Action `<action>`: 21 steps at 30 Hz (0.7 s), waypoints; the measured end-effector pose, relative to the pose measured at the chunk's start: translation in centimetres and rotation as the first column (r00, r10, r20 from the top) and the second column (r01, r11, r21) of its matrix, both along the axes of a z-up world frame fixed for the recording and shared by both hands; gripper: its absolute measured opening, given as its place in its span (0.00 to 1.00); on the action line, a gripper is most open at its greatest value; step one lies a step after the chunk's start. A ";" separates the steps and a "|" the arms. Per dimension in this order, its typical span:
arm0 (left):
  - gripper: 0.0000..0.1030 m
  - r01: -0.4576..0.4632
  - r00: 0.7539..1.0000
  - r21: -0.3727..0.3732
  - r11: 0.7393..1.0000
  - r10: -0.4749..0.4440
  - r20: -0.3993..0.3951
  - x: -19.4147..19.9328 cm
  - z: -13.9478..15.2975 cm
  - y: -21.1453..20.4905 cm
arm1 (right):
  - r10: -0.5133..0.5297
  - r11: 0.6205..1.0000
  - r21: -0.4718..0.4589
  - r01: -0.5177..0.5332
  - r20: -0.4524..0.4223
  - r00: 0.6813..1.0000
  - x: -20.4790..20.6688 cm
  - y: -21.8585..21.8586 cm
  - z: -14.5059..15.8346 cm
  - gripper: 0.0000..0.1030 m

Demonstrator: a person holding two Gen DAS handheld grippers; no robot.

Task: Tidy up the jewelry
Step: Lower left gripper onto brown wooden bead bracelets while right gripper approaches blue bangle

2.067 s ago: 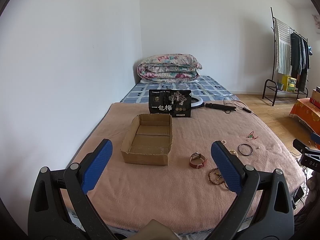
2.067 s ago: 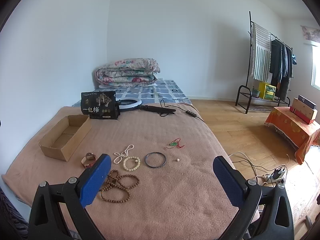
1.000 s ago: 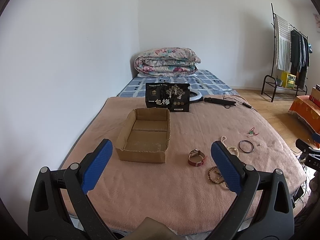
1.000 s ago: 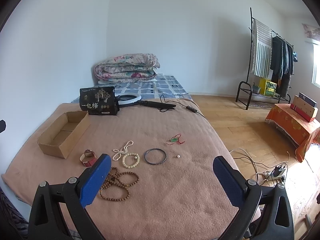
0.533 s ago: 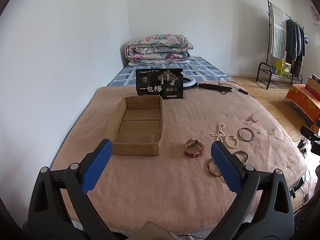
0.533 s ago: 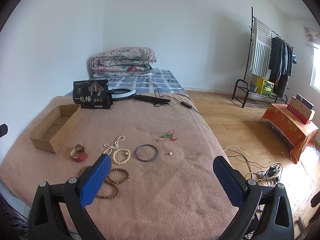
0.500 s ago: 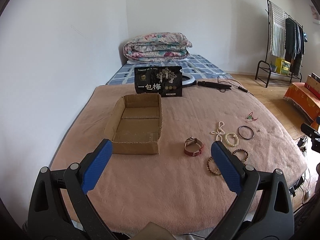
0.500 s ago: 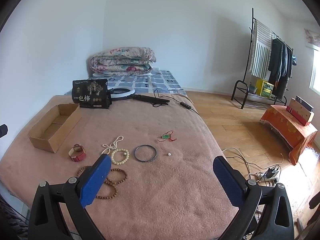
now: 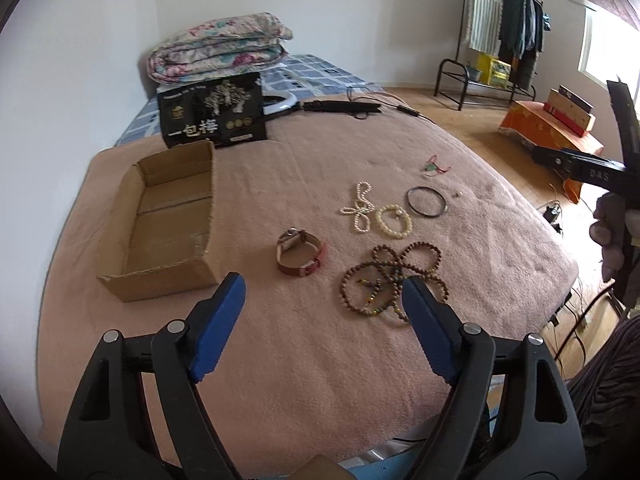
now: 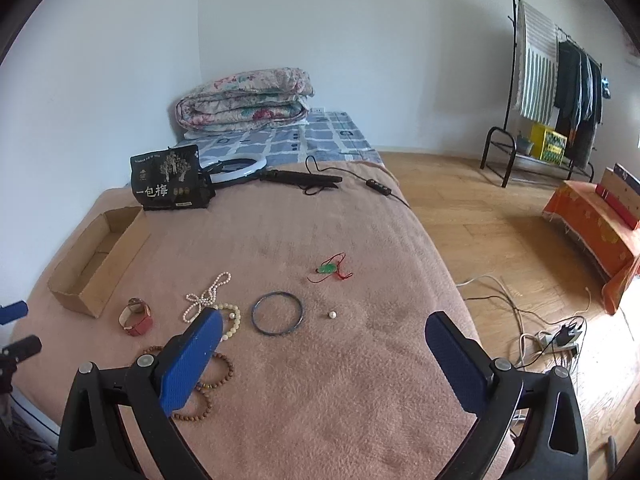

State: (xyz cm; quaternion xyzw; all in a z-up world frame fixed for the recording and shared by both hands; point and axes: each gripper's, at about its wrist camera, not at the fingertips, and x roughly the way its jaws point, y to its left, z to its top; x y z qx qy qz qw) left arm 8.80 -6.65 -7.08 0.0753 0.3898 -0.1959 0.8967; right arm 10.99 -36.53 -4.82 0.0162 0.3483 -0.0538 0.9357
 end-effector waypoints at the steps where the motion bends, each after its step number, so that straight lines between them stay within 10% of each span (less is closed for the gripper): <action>1: 0.79 0.015 1.000 0.001 1.000 -0.015 -0.004 0.3 -0.3 -0.5 | 0.004 1.000 0.009 -0.004 -0.016 1.000 0.7 -0.2 -0.3 0.97; 21: 0.55 0.148 0.960 -0.080 0.986 -0.163 -0.227 6.0 -7.3 -6.6 | 0.170 0.982 0.123 -0.140 -0.280 0.945 11.6 1.2 -9.2 0.80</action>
